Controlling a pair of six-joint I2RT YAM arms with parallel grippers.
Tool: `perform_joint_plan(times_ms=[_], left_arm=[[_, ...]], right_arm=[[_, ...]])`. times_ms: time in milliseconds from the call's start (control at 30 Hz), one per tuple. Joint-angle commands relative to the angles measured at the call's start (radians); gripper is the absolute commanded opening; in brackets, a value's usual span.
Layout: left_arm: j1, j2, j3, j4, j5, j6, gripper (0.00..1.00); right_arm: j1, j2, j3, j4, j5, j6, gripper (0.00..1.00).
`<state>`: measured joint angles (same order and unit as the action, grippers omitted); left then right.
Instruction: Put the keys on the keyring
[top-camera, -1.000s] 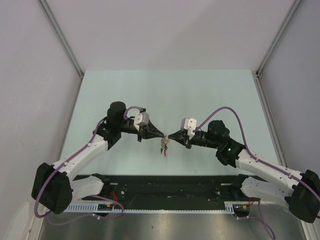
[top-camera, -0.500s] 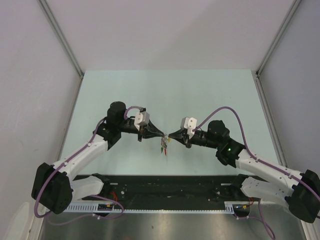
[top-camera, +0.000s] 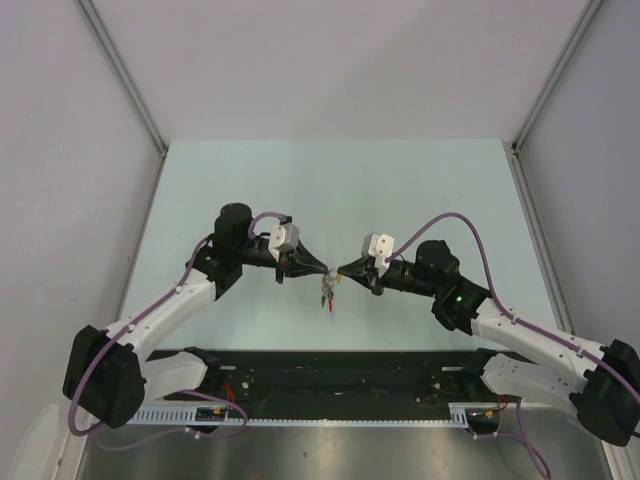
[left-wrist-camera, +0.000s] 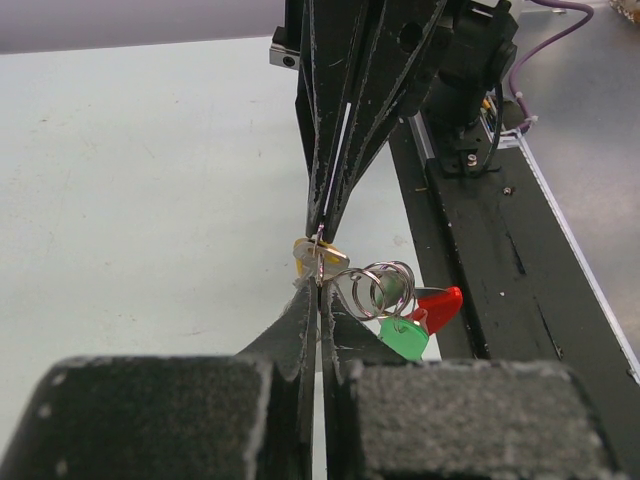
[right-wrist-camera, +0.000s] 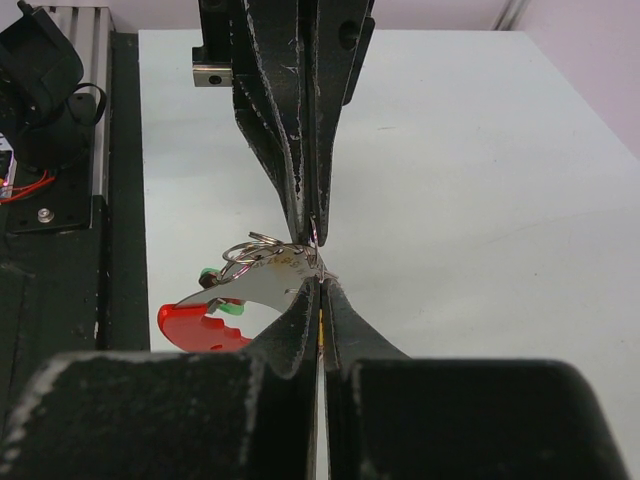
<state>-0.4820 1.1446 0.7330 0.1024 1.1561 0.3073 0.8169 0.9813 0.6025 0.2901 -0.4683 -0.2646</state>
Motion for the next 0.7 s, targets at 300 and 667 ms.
perform_joint_plan(times_ms=[300, 667], left_arm=[[-0.006, -0.032, 0.017, 0.019, 0.024, 0.016, 0.00], [-0.006, -0.031, 0.017, 0.019, 0.034, 0.019, 0.00]], right_arm=[[0.002, -0.010, 0.003, 0.047, -0.029, -0.005, 0.00], [0.004, -0.009, 0.005, 0.049, -0.029, -0.004, 0.00]])
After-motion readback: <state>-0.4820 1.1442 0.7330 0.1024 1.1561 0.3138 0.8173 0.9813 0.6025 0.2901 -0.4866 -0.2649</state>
